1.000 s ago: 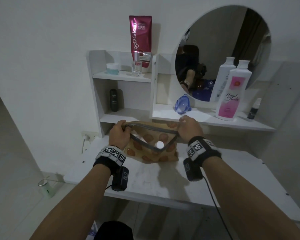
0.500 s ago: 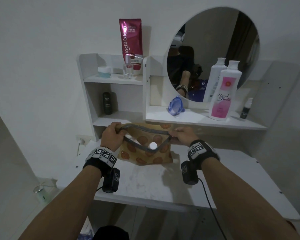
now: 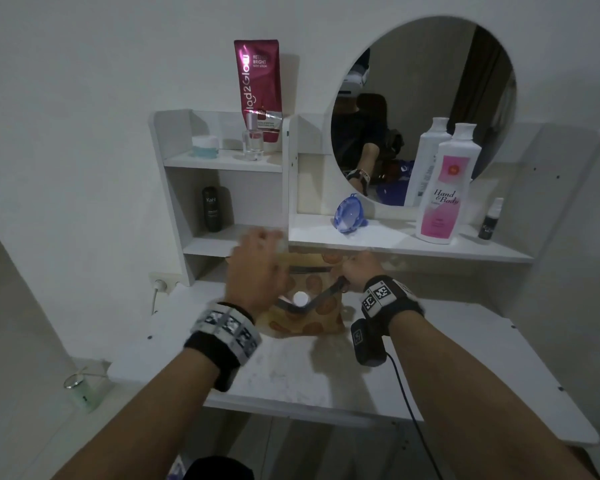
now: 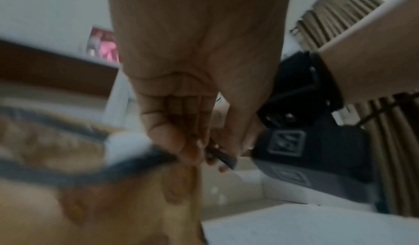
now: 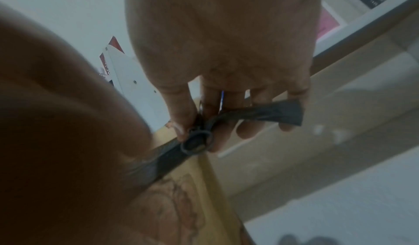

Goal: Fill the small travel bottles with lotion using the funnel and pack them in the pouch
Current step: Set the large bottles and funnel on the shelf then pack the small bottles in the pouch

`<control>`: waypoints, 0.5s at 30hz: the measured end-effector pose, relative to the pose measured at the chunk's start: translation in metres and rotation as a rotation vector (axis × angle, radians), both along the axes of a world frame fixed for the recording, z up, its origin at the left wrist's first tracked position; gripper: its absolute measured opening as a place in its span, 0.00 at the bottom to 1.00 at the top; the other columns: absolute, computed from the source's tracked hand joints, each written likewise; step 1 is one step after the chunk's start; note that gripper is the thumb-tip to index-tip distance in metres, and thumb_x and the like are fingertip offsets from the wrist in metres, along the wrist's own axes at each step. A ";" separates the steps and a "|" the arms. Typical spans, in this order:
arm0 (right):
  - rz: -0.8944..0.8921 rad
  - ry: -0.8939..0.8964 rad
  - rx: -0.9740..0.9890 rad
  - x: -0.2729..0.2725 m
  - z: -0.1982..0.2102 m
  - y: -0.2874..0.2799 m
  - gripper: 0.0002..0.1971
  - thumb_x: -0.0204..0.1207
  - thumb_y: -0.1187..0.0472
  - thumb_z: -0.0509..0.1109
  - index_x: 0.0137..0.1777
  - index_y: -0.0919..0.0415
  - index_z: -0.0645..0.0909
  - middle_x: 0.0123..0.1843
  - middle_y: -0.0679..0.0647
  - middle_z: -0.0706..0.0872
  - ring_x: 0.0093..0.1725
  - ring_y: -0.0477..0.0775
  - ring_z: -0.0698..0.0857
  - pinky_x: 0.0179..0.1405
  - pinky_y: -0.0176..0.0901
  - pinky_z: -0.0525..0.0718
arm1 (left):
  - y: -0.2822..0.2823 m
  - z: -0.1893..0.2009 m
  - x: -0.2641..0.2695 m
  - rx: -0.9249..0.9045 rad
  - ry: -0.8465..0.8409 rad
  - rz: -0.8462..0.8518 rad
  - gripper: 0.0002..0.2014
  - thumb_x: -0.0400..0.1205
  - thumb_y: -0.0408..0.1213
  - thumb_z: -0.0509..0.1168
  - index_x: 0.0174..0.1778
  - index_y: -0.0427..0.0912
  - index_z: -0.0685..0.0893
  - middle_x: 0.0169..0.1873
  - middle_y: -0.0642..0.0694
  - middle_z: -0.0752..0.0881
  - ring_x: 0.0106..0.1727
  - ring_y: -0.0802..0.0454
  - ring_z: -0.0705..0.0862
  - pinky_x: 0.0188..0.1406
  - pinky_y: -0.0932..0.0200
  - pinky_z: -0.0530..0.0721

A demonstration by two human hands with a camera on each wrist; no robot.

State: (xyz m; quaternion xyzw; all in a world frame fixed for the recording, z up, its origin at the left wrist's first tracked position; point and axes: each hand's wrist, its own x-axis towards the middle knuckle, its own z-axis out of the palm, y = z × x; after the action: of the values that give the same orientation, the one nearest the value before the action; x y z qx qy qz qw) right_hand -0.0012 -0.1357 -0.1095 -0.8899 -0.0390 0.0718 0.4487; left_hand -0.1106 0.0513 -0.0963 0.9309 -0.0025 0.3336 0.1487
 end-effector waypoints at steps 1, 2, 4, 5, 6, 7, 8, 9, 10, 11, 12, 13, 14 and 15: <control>-0.030 0.016 0.077 0.006 -0.005 0.000 0.10 0.73 0.60 0.73 0.52 0.61 0.89 0.52 0.60 0.91 0.55 0.61 0.89 0.58 0.52 0.88 | -0.022 0.003 -0.005 0.063 0.041 -0.095 0.14 0.78 0.43 0.67 0.59 0.48 0.79 0.55 0.46 0.81 0.53 0.48 0.81 0.47 0.55 0.81; -0.046 0.044 0.101 0.005 -0.002 0.003 0.11 0.72 0.60 0.74 0.52 0.61 0.89 0.53 0.61 0.90 0.55 0.62 0.89 0.55 0.54 0.89 | -0.044 0.002 -0.008 0.092 0.130 -0.162 0.10 0.79 0.43 0.65 0.55 0.47 0.79 0.49 0.47 0.83 0.47 0.48 0.83 0.40 0.56 0.78; -0.037 0.031 0.036 0.001 0.002 0.006 0.05 0.68 0.63 0.74 0.42 0.64 0.88 0.49 0.65 0.91 0.51 0.65 0.91 0.50 0.57 0.91 | -0.079 -0.007 -0.008 0.128 0.329 -0.176 0.13 0.80 0.45 0.65 0.58 0.45 0.78 0.48 0.44 0.84 0.47 0.43 0.84 0.38 0.54 0.75; -0.024 0.002 -0.007 -0.004 0.006 0.006 0.03 0.67 0.66 0.74 0.34 0.64 0.86 0.46 0.66 0.92 0.49 0.65 0.91 0.50 0.57 0.91 | -0.091 -0.015 -0.003 0.126 0.399 -0.154 0.18 0.80 0.46 0.66 0.63 0.43 0.76 0.51 0.41 0.83 0.51 0.41 0.83 0.41 0.51 0.76; -0.019 0.000 -0.047 -0.009 0.010 0.005 0.06 0.67 0.67 0.74 0.29 0.63 0.84 0.43 0.66 0.92 0.47 0.64 0.91 0.51 0.55 0.90 | -0.100 -0.023 0.001 0.110 0.449 -0.126 0.21 0.80 0.46 0.66 0.66 0.41 0.75 0.55 0.38 0.81 0.55 0.39 0.82 0.45 0.50 0.77; -0.036 0.025 -0.045 -0.016 0.013 0.004 0.09 0.68 0.67 0.74 0.27 0.62 0.83 0.43 0.65 0.92 0.46 0.62 0.90 0.52 0.53 0.89 | -0.105 -0.028 0.006 0.089 0.473 -0.093 0.22 0.80 0.46 0.66 0.67 0.40 0.74 0.57 0.37 0.80 0.58 0.38 0.80 0.49 0.49 0.78; -0.057 0.031 -0.012 -0.018 0.014 0.002 0.09 0.69 0.66 0.74 0.27 0.61 0.82 0.43 0.64 0.91 0.46 0.61 0.89 0.53 0.52 0.89 | -0.108 -0.032 0.011 0.073 0.478 -0.062 0.22 0.80 0.46 0.67 0.66 0.39 0.75 0.58 0.37 0.79 0.59 0.38 0.80 0.51 0.49 0.79; -0.076 0.016 0.018 -0.017 0.012 -0.001 0.09 0.69 0.64 0.75 0.29 0.60 0.82 0.44 0.62 0.91 0.46 0.60 0.89 0.54 0.51 0.88 | -0.110 -0.033 0.014 0.052 0.479 -0.040 0.21 0.80 0.46 0.67 0.65 0.39 0.76 0.58 0.37 0.80 0.58 0.39 0.81 0.52 0.49 0.79; -0.091 0.028 0.042 -0.015 0.009 -0.004 0.08 0.69 0.62 0.75 0.31 0.60 0.83 0.44 0.60 0.91 0.45 0.60 0.88 0.54 0.51 0.88 | -0.112 -0.033 0.018 0.018 0.466 -0.021 0.19 0.80 0.47 0.67 0.63 0.40 0.77 0.57 0.38 0.82 0.57 0.40 0.82 0.50 0.50 0.79; -0.084 0.044 0.042 -0.012 0.006 -0.006 0.07 0.68 0.60 0.76 0.33 0.62 0.85 0.43 0.60 0.92 0.45 0.61 0.89 0.55 0.54 0.89 | -0.112 -0.033 0.021 -0.018 0.444 -0.005 0.17 0.80 0.47 0.66 0.59 0.40 0.79 0.54 0.40 0.84 0.54 0.42 0.83 0.47 0.52 0.78; -0.073 0.059 0.043 -0.008 0.004 -0.007 0.08 0.66 0.58 0.77 0.35 0.63 0.87 0.41 0.60 0.92 0.44 0.62 0.90 0.54 0.58 0.89 | -0.111 -0.030 0.023 -0.047 0.424 0.007 0.14 0.80 0.47 0.66 0.54 0.41 0.80 0.51 0.41 0.86 0.51 0.44 0.84 0.45 0.53 0.78; -0.065 0.058 0.060 -0.003 0.000 -0.010 0.11 0.64 0.55 0.78 0.36 0.64 0.88 0.38 0.60 0.92 0.42 0.63 0.91 0.51 0.62 0.90 | -0.111 -0.026 0.023 -0.054 0.406 0.012 0.11 0.81 0.46 0.66 0.49 0.42 0.80 0.48 0.42 0.87 0.47 0.45 0.84 0.43 0.53 0.77; -0.062 0.063 0.070 0.009 -0.009 -0.014 0.14 0.63 0.52 0.77 0.37 0.65 0.89 0.35 0.59 0.92 0.41 0.63 0.92 0.49 0.65 0.90 | -0.110 -0.024 0.024 -0.034 0.392 0.020 0.08 0.81 0.45 0.66 0.44 0.44 0.80 0.46 0.43 0.88 0.42 0.46 0.83 0.40 0.54 0.76; -0.057 0.061 0.079 0.021 -0.018 -0.018 0.16 0.63 0.50 0.76 0.38 0.65 0.89 0.35 0.58 0.92 0.40 0.63 0.92 0.48 0.65 0.90 | -0.109 -0.022 0.024 -0.011 0.386 0.026 0.07 0.81 0.43 0.65 0.41 0.45 0.78 0.44 0.43 0.88 0.38 0.47 0.80 0.38 0.54 0.74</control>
State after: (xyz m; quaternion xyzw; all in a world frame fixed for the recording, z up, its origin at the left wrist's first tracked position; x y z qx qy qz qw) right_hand 0.0195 -0.1537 -0.1277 -0.8696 -0.0027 0.0846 0.4864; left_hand -0.0869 -0.0581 -0.1182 0.9768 0.0399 0.1505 0.1471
